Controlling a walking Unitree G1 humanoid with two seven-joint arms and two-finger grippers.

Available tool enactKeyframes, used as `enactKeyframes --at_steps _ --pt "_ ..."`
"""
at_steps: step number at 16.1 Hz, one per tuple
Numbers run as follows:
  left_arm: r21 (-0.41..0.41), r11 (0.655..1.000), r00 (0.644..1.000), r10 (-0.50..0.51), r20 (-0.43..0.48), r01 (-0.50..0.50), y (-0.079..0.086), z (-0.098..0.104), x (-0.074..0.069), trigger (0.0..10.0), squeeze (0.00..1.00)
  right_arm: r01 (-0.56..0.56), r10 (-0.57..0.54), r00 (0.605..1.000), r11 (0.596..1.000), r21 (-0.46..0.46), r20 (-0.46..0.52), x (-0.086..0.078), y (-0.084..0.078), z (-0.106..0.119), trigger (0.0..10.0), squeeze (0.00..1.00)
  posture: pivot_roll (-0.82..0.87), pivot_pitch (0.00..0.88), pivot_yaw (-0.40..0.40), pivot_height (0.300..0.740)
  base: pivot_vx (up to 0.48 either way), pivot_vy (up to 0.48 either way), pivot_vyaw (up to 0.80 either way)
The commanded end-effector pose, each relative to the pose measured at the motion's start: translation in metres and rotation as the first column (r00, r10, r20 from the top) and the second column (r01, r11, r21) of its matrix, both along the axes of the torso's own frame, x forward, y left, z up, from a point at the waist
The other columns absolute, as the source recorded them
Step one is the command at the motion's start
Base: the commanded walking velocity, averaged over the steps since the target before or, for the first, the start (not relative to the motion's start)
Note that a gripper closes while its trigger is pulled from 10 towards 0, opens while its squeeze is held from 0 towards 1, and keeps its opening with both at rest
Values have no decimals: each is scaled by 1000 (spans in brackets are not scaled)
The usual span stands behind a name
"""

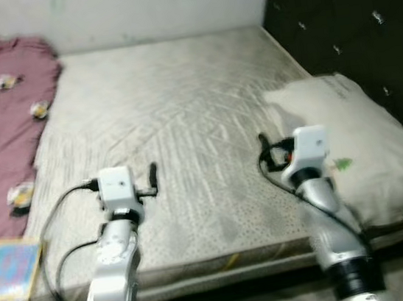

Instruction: Clean up the room

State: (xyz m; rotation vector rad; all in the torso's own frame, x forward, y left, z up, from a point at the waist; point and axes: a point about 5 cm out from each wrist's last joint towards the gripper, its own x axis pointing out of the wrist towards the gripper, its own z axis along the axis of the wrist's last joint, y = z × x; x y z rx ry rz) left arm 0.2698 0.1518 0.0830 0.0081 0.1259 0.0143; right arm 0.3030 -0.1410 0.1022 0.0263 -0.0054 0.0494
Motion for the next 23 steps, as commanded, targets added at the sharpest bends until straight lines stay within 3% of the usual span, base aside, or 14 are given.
enactKeyframes --at_steps 1,23 --pt "2 1000 1000 -6 19 6 -2 5 2 10000 0 -1 1 1000 1000 -14 16 1 -2 4 10000 0 -27 8 3 740 0 480 0" --pt "0 1000 1000 4 18 -4 -2 5 4 10000 0 -3 3 1000 1000 -11 -13 2 -2 -1 10000 0 -32 13 3 740 0 480 0"
